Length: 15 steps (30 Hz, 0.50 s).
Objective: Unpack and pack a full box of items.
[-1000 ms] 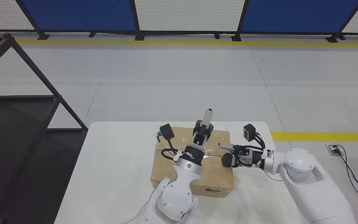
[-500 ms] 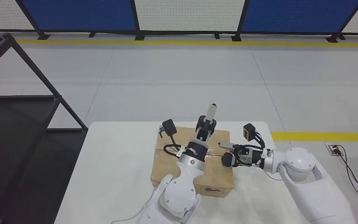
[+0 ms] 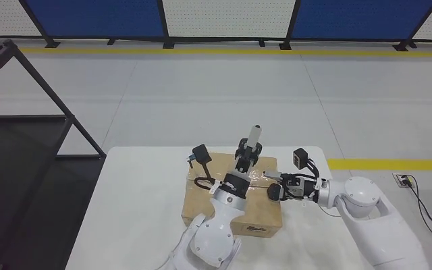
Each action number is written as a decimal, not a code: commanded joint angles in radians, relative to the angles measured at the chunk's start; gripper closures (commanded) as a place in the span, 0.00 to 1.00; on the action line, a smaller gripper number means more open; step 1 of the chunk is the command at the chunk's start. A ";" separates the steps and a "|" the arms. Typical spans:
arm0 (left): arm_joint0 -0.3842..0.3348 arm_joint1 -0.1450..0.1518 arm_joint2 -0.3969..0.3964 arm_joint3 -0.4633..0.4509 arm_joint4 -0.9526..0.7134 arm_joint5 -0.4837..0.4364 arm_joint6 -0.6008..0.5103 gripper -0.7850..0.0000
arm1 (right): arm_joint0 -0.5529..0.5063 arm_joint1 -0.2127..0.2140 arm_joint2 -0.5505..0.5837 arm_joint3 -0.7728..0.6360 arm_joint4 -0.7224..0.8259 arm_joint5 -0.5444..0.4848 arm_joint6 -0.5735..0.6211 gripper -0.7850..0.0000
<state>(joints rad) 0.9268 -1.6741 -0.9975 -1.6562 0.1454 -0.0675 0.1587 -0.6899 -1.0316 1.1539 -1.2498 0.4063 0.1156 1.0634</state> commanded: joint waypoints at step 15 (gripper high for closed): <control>0.421 0.068 -0.298 -0.373 -0.088 -0.195 -0.220 0.00 | 0.018 -0.003 -0.012 -0.005 -0.009 0.006 0.000 0.00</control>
<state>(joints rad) 1.3112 -1.6107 -1.2676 -2.0104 0.0756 -0.2406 -0.0458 -0.6736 -1.0347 1.1425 -1.2547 0.3980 0.1207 1.0630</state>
